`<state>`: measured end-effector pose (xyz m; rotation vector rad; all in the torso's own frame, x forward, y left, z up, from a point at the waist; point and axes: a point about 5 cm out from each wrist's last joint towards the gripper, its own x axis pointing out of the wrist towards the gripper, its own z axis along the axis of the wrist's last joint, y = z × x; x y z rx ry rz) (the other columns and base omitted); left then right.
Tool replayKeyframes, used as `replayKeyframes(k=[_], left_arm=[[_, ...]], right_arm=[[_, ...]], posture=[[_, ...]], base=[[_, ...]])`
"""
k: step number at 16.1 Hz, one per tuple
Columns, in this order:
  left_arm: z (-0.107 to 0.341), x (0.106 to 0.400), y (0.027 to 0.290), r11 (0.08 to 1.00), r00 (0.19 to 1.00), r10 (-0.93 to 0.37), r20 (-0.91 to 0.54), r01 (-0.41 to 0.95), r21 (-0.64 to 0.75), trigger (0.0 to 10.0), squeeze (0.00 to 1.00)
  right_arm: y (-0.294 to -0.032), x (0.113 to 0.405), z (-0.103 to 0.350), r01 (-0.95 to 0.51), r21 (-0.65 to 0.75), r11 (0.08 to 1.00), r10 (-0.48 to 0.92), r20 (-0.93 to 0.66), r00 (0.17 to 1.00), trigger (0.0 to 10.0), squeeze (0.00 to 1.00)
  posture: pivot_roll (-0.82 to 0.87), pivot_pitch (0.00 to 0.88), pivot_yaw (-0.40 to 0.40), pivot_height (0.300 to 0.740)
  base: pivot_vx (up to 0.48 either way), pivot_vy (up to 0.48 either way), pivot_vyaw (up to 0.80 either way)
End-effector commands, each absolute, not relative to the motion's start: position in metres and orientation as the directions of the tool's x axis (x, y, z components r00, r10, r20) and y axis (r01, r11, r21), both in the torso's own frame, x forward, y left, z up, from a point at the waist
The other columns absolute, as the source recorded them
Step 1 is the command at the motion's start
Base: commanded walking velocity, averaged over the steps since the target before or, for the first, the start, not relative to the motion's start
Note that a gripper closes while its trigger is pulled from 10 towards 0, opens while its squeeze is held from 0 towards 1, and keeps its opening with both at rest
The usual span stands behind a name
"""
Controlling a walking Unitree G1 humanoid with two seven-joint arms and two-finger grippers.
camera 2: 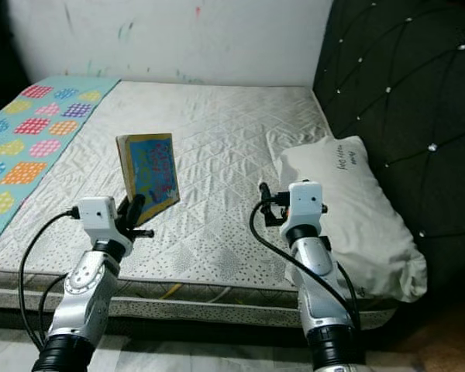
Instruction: Clean up the room
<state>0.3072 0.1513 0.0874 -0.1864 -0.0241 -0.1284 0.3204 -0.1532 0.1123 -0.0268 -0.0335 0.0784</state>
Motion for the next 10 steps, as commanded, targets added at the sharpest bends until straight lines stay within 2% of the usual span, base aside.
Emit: replayKeyframes(k=[1, 2, 3, 4, 6, 7, 8, 10], left_arm=[[0.098, 0.312, 0.15, 0.973, 0.988, -0.129, 0.085, 0.143, -0.184, 10.0, 0.0], [0.098, 0.312, 0.152, 0.974, 0.99, -0.115, 0.079, 0.128, -0.188, 10.0, 0.0], [0.097, 0.312, 0.156, 0.975, 0.992, -0.103, 0.077, 0.116, -0.188, 10.0, 0.0], [0.097, 0.312, 0.158, 0.975, 0.992, -0.101, 0.076, 0.113, -0.189, 10.0, 0.0], [0.097, 0.313, 0.16, 0.977, 0.993, -0.098, 0.073, 0.11, -0.183, 10.0, 0.0], [0.097, 0.312, 0.162, 0.978, 0.993, -0.091, 0.073, 0.103, -0.182, 10.0, 0.0], [0.097, 0.311, 0.165, 0.979, 0.994, -0.084, 0.071, 0.096, -0.181, 10.0, 0.0], [0.091, 0.305, 0.17, 0.981, 0.995, -0.079, 0.054, 0.087, -0.172, 10.0, 0.0]], right_arm=[[-0.154, 0.321, 0.114, -0.066, 0.026, 0.998, 0.065, 0.02, 0.998, 10.0, 0.0], [-0.138, 0.321, 0.135, -0.164, 0.072, 0.984, 0.16, 0.059, 0.985, 10.0, 0.0], [-0.112, 0.315, 0.168, -0.32, 0.005, 0.948, 0.315, 0.157, 0.936, 10.0, 0.0], [-0.103, 0.31, 0.184, -0.347, -0.053, 0.936, 0.35, 0.205, 0.914, 10.0, 0.0], [-0.11, 0.308, 0.184, -0.302, -0.054, 0.952, 0.306, 0.22, 0.926, 10.0, 0.0], [-0.127, 0.31, 0.168, -0.208, -0.052, 0.977, 0.214, 0.172, 0.962, 10.0, 0.0], [-0.137, 0.307, 0.161, -0.165, -0.021, 0.986, 0.167, 0.122, 0.978, 10.0, 0.0], [-0.152, 0.304, 0.146, -0.108, -0.065, 0.992, 0.112, 0.07, 0.991, 10.0, 0.0]], posture=[[-0.02, 0.0, 0.028, 0.74], [-0.02, 0.0, 0.028, 0.74], [-0.03, 0.0, 0.034, 0.74], [-0.04, 0.0, 0.032, 0.74], [-0.04, 0.0, 0.034, 0.74], [-0.03, 0.0, 0.036, 0.74], [-0.03, 0.0, 0.038, 0.74], [-0.03, 0.0, 0.04, 0.74]], base=[[0.24, 0.0, 0.0], [0.0, 0.0, 0.0], [0.0, 0.0, 0.0], [0.0, 0.0, 0.0], [0.0, 0.0, 0.0], [0.0, 0.0, 0.0], [0.0, 0.0, 0.0], [0.0, 0.0, 0.0]])
